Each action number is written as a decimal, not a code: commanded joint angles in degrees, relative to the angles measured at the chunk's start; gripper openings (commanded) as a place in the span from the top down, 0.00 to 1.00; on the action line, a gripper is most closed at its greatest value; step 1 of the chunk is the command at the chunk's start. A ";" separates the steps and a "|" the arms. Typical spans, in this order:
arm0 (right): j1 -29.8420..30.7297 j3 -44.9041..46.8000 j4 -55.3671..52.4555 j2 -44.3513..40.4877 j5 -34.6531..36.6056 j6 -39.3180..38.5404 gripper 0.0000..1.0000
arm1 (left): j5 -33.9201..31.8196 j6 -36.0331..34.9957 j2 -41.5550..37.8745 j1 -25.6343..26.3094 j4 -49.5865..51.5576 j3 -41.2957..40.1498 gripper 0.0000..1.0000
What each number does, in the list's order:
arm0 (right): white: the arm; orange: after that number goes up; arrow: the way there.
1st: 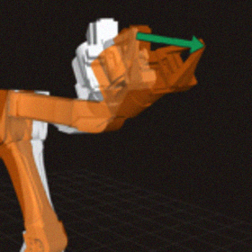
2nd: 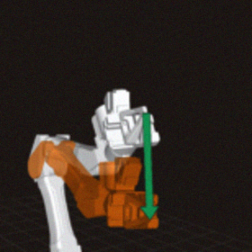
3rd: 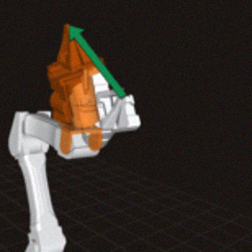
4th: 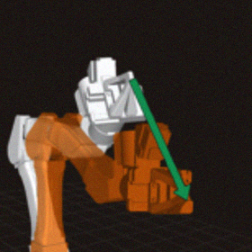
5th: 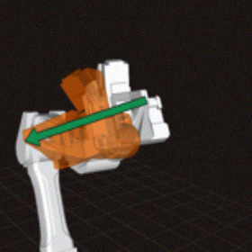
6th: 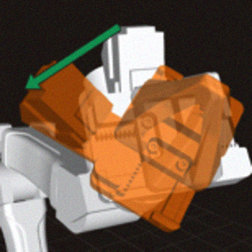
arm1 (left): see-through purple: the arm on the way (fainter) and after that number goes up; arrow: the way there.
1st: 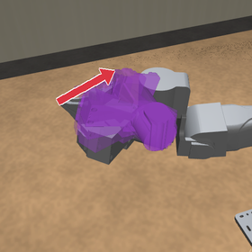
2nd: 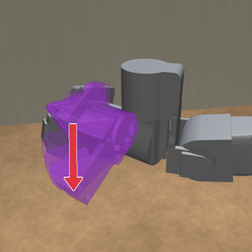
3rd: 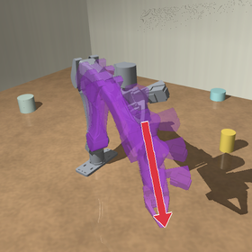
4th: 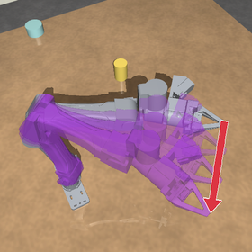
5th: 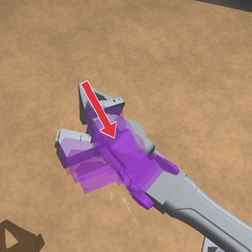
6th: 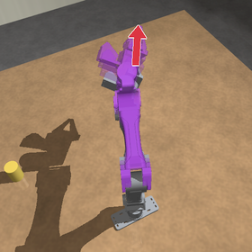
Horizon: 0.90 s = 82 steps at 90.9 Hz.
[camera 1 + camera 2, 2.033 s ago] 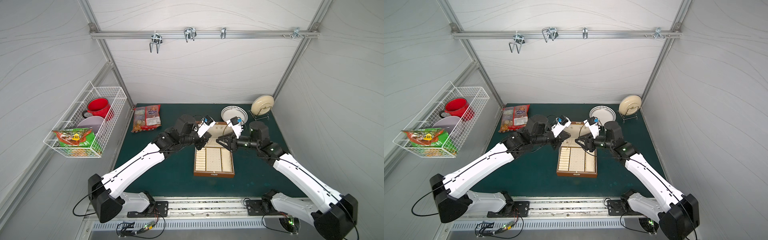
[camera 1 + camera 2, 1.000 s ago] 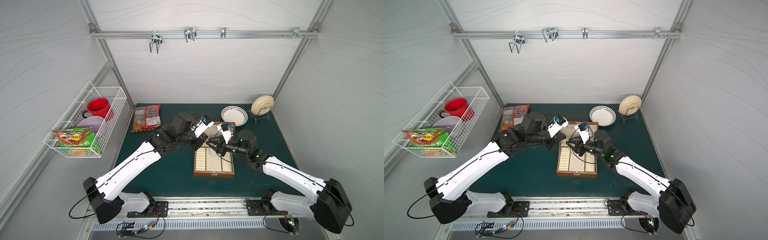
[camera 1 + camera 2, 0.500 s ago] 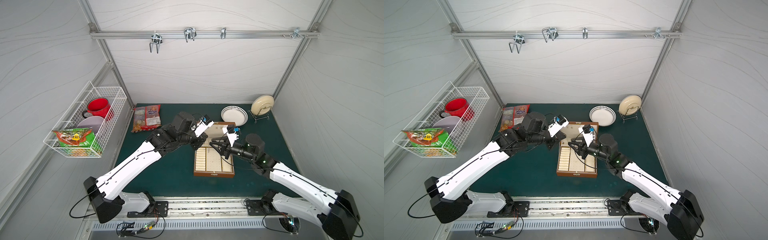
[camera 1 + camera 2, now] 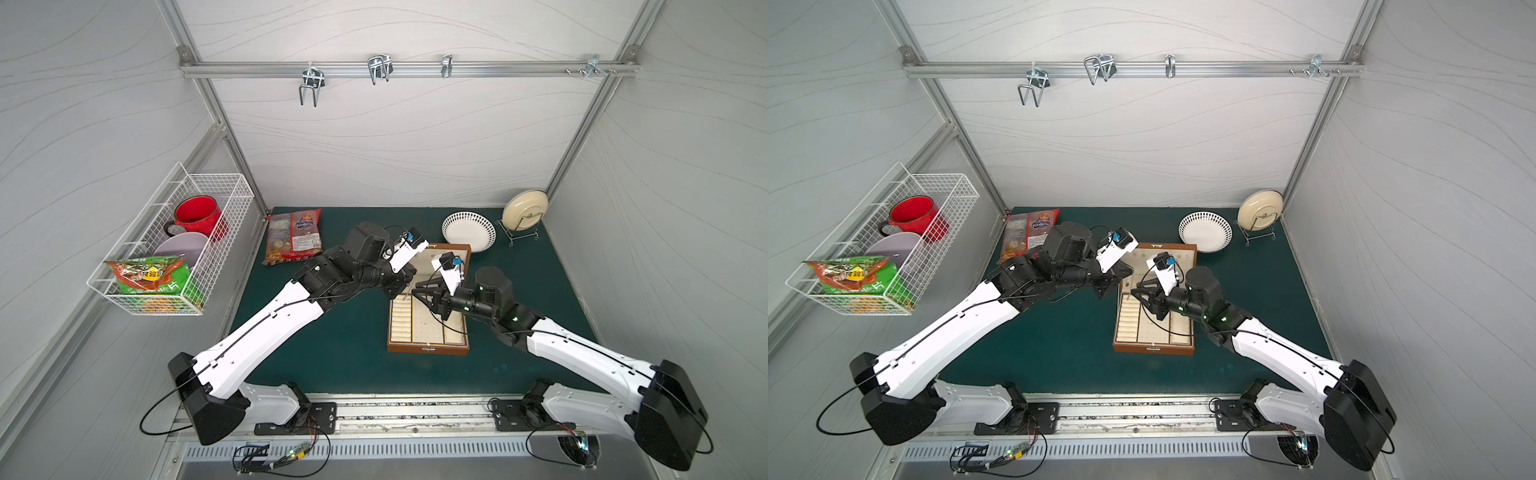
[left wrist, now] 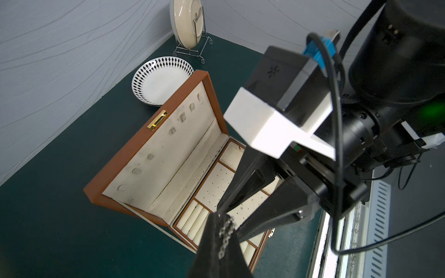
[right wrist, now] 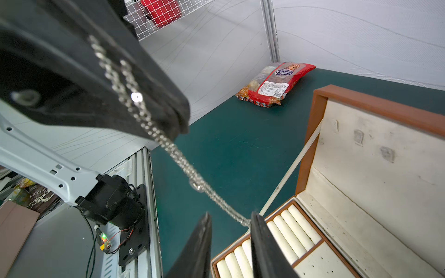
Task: Put jewelry chain into jewelry box
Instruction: Hang the necklace on the jewelry box clasp.
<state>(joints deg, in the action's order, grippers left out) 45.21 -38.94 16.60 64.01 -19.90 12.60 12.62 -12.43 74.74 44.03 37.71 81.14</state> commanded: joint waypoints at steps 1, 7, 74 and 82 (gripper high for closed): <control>0.28 -1.71 1.99 0.49 0.95 -1.12 0.69 | 0.30 -0.41 -0.38 0.31 -0.80 2.70 1.00; 0.23 -2.02 2.15 0.61 0.85 -1.22 0.69 | 0.31 -0.41 -0.38 0.31 -0.73 2.70 1.00; 0.31 -3.64 3.69 2.17 0.34 -1.69 0.76 | 0.51 -0.76 -0.03 0.29 -0.87 2.45 1.00; 0.23 -3.53 3.64 2.02 0.79 -1.70 0.78 | 0.56 -0.76 -0.07 0.31 -0.87 2.53 1.00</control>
<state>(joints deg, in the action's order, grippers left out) 45.21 -41.28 18.72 66.06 -19.51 11.90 12.62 -12.45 74.74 44.03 38.11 81.23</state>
